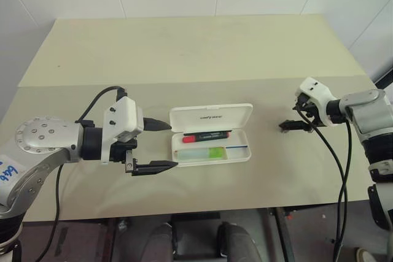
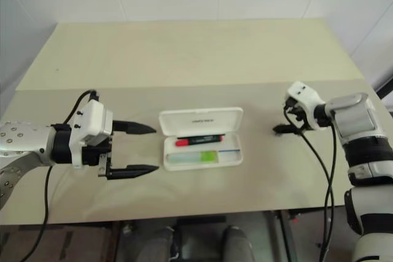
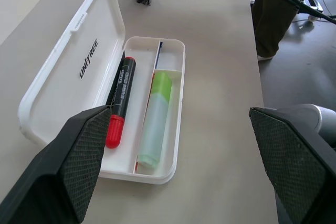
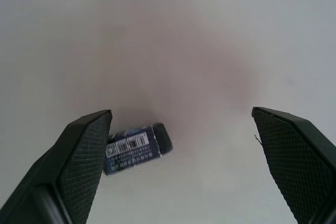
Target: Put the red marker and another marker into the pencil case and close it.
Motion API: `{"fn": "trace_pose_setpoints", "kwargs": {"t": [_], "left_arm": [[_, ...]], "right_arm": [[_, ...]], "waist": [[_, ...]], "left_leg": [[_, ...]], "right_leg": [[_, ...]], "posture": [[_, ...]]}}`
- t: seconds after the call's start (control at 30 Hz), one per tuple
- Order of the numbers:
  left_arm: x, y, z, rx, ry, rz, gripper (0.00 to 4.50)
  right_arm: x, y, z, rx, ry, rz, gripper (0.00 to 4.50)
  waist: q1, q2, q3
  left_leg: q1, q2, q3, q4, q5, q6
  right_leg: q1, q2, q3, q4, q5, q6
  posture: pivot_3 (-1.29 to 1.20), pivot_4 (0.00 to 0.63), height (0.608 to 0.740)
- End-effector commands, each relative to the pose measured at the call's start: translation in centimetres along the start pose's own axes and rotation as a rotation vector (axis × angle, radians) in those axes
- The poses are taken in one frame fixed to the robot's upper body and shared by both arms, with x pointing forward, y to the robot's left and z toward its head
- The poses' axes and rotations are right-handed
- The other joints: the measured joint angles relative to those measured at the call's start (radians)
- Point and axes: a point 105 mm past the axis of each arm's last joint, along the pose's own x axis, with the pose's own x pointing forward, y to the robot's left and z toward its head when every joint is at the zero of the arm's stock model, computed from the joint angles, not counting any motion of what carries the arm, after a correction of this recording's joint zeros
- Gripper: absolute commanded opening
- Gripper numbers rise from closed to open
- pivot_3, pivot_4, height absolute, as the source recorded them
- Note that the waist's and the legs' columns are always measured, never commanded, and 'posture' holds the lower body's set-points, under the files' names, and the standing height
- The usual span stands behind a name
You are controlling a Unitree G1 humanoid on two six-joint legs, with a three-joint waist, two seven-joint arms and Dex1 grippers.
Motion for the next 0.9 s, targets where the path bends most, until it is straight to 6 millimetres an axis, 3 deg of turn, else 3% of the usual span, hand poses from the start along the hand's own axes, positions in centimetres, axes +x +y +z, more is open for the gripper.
{"fn": "trace_pose_setpoints", "kwargs": {"t": [0.03,0.2,0.5,0.7,0.9], "left_arm": [[-0.2,-0.1,0.7,0.041,-0.015,0.006,4.5],[0.3,0.0,1.7,0.062,-0.063,-0.001,4.5],[2.6,-1.3,2.8,0.106,-0.085,-0.067,4.5],[3.6,-1.2,3.0,0.109,-0.093,-0.077,4.5],[3.9,-1.2,3.2,0.114,-0.097,-0.083,4.5]], "right_arm": [[-0.8,-0.8,-0.4,0.017,0.04,-0.041,4.49],[-1.4,0.4,-0.6,0.052,0.075,0.02,4.49],[-3.5,0.6,-0.8,0.207,0.128,-0.019,4.49],[-2.8,1.3,-1.2,0.265,0.135,-0.016,4.49],[-2.9,2.3,0.2,0.286,0.091,0.034,4.49]], "waist": [[0.007,0.0,0.0],[0.023,0.0,0.0],[0.021,0.0,0.0],[0.022,0.0,0.0],[0.022,0.0,0.0]], "left_leg": [[0.0,0.0,0.0,0.0,0.0,0.0],[-0.001,0.0,0.0,0.0,0.0,0.0],[-0.001,0.0,0.0,0.0,0.0,0.0],[0.0,0.0,0.0,0.0,0.0,0.0],[-0.001,0.0,0.0,0.0,0.0,0.0]], "right_leg": [[0.0,0.0,0.0,0.0,0.0,0.0],[0.0,0.0,0.0,0.0,0.0,0.0],[0.0,0.0,0.0,0.001,0.0,0.0],[0.0,0.0,0.0,0.001,0.0,0.0],[0.0,0.0,0.0,0.001,0.0,0.0]], "posture": [[0.0,0.15,0.74],[0.0,0.15,0.74],[0.0,0.15,0.74],[0.0,0.15,0.74],[0.0,0.15,0.74]]}}
